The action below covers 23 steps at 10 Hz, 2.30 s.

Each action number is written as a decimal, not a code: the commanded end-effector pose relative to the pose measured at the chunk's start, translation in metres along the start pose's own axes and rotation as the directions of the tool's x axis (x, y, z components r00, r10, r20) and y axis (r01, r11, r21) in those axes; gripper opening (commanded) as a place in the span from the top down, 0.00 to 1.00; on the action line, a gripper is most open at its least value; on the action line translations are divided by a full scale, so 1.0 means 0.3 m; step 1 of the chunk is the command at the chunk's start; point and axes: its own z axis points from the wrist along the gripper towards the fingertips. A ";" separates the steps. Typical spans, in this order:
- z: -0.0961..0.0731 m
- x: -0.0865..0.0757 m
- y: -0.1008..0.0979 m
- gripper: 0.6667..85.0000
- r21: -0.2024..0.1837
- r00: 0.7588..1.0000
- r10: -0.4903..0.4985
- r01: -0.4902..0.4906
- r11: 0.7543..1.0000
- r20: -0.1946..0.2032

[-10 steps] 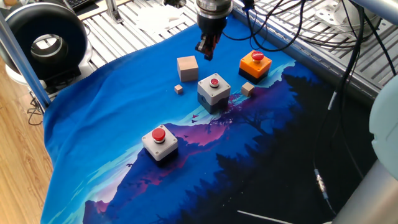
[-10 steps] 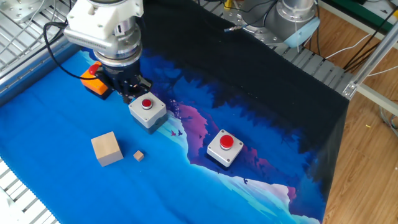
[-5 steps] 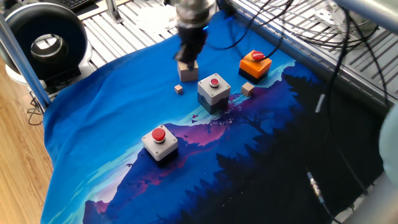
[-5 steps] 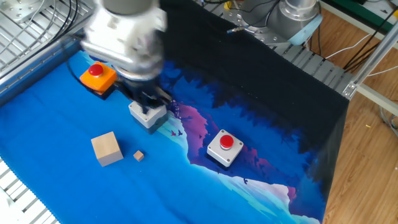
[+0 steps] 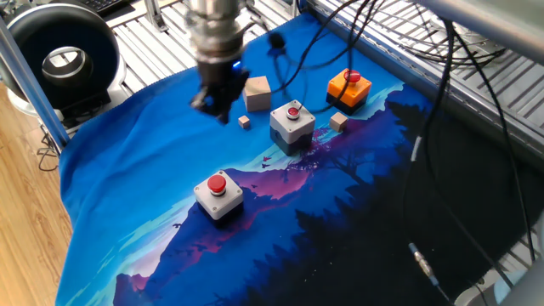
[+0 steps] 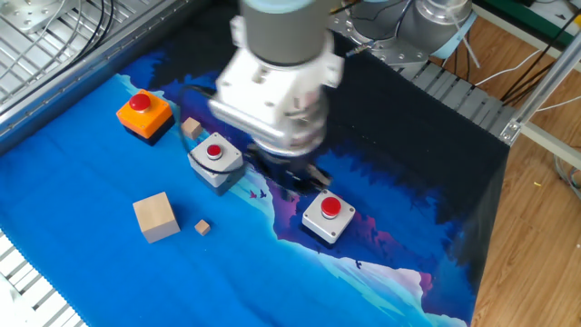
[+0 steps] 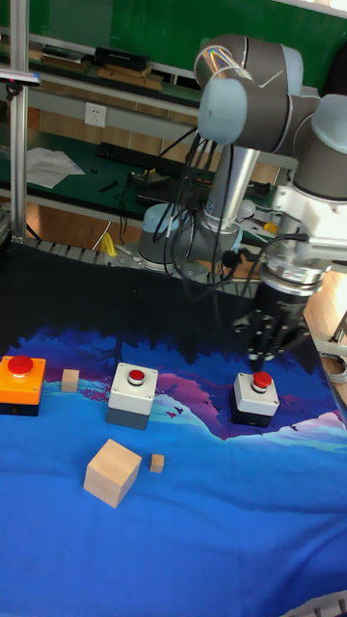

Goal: Press three buttons from left to right in sequence

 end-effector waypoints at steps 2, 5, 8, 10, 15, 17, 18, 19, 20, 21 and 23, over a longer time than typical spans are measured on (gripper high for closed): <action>-0.012 0.017 0.116 1.00 -0.056 0.998 0.057 -0.058 0.997 -0.007; -0.012 -0.034 0.078 1.00 -0.009 0.997 -0.052 0.052 0.999 0.055; -0.012 -0.020 0.031 1.00 0.046 0.991 -0.128 0.126 0.991 0.033; -0.012 -0.022 0.046 1.00 0.028 0.995 -0.087 0.086 0.996 0.038; 0.102 0.160 0.137 1.00 0.046 0.999 -0.039 0.040 0.998 -0.027; 0.123 0.136 0.126 1.00 0.037 0.999 -0.049 0.049 0.998 -0.002; 0.137 0.129 0.127 1.00 0.028 0.999 -0.049 0.049 0.998 0.007; 0.152 0.126 0.116 1.00 0.032 0.999 -0.051 0.051 0.998 0.014; 0.168 0.127 0.105 1.00 0.031 0.999 -0.051 0.051 0.998 0.017; 0.179 0.123 0.099 1.00 0.027 0.998 -0.054 0.054 0.998 0.021; 0.194 0.128 0.108 1.00 0.017 0.998 -0.057 0.056 0.998 0.013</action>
